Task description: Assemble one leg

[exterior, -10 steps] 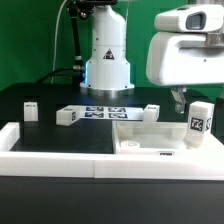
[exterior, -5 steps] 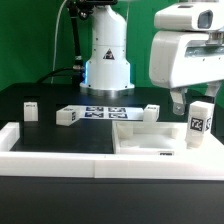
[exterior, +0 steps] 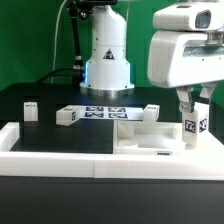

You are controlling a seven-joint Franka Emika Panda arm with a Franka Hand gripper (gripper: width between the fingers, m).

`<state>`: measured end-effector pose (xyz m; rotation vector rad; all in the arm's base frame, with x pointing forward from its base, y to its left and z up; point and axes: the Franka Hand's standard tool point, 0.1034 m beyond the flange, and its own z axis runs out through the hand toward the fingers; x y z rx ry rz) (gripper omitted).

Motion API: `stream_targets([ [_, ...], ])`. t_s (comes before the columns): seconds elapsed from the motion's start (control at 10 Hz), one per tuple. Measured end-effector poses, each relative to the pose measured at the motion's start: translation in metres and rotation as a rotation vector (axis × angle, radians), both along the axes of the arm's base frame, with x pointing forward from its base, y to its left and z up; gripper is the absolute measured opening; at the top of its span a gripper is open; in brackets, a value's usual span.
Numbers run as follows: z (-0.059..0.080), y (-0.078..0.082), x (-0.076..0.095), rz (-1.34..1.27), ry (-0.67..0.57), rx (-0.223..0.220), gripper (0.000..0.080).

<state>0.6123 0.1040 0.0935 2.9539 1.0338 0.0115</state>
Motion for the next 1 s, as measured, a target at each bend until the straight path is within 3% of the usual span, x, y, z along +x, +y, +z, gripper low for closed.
stream_targets([
  [0.3, -0.0001, 0.0008, -0.0002, -0.147, 0.001, 0.008, 0.0295],
  [0.6, -0.0007, 0.0003, -0.0009, -0.462, 0.017, 0.052, 0.0295],
  [1.0, -0.0006, 0.0065, -0.0004, -0.832, 0.022, 0.061, 0.0295],
])
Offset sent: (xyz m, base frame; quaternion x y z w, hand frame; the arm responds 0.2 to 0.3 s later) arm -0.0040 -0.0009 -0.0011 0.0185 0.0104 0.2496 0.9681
